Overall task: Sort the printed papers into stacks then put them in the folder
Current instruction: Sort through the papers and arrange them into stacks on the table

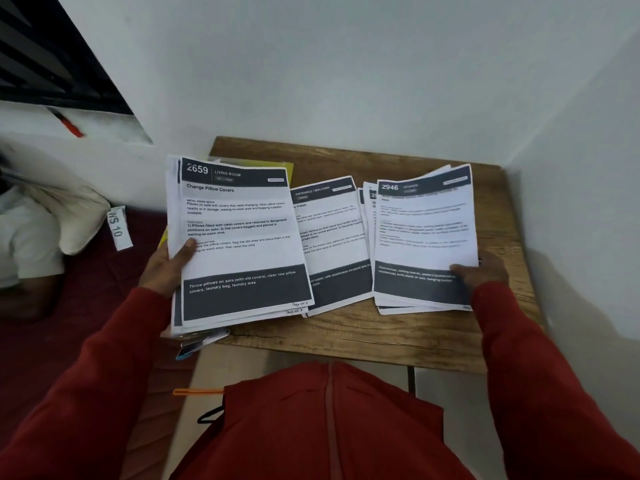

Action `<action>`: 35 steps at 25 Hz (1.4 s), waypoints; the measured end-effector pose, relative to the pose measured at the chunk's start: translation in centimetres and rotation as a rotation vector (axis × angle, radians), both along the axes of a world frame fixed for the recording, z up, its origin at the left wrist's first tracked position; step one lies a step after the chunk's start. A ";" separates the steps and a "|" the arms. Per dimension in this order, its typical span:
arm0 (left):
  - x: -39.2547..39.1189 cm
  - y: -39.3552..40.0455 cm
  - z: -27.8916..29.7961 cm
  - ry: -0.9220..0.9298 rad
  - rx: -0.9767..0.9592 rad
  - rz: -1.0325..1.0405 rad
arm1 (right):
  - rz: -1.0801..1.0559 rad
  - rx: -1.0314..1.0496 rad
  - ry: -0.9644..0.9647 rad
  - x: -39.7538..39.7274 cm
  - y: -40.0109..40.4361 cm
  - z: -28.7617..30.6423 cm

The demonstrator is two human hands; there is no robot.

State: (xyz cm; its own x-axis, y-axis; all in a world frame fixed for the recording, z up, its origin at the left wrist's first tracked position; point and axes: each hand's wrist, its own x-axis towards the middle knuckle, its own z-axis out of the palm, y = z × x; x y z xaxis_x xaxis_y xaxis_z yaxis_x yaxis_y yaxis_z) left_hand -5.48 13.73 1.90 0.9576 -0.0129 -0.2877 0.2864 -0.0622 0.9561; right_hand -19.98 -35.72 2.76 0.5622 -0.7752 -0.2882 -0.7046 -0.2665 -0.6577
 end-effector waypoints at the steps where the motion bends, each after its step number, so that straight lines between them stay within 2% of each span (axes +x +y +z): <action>1: 0.1 -0.5 0.0 -0.004 -0.009 -0.007 | 0.006 0.012 -0.006 -0.4 -0.6 0.1; 4: 0.5 -1.5 -0.2 -0.015 -0.032 -0.019 | 0.037 0.095 -0.087 -0.5 -0.6 0.5; 8: 0.6 -0.7 0.3 -0.036 -0.014 -0.019 | 0.032 0.304 -0.254 2.2 1.1 0.8; 12: -0.1 2.4 0.7 -0.011 -0.003 0.060 | 0.186 0.355 -0.246 6.0 4.7 0.5; 15: -0.9 4.2 0.8 -0.009 0.021 0.095 | 0.279 0.253 -0.095 8.2 8.6 -0.8; 18: -1.8 5.4 0.8 -0.020 0.034 0.131 | 0.375 -0.160 0.241 9.2 11.9 -2.2; 20: -2.2 6.4 0.4 -0.019 0.026 0.147 | 0.436 -0.281 0.326 9.4 12.9 -2.3; 23: -2.5 6.9 0.1 -0.010 0.010 0.147 | 0.479 -0.237 0.321 9.9 12.8 -2.2; 29: -1.9 4.4 -0.3 0.014 -0.022 0.118 | 0.400 -0.021 0.074 8.8 10.6 -1.6; 32: -1.4 1.7 0.3 0.011 -0.061 0.070 | 0.266 -0.065 0.048 6.0 5.8 -1.2; 35: -1.1 -1.7 0.8 0.015 -0.091 0.011 | 0.130 -0.158 0.126 2.6 0.6 -0.9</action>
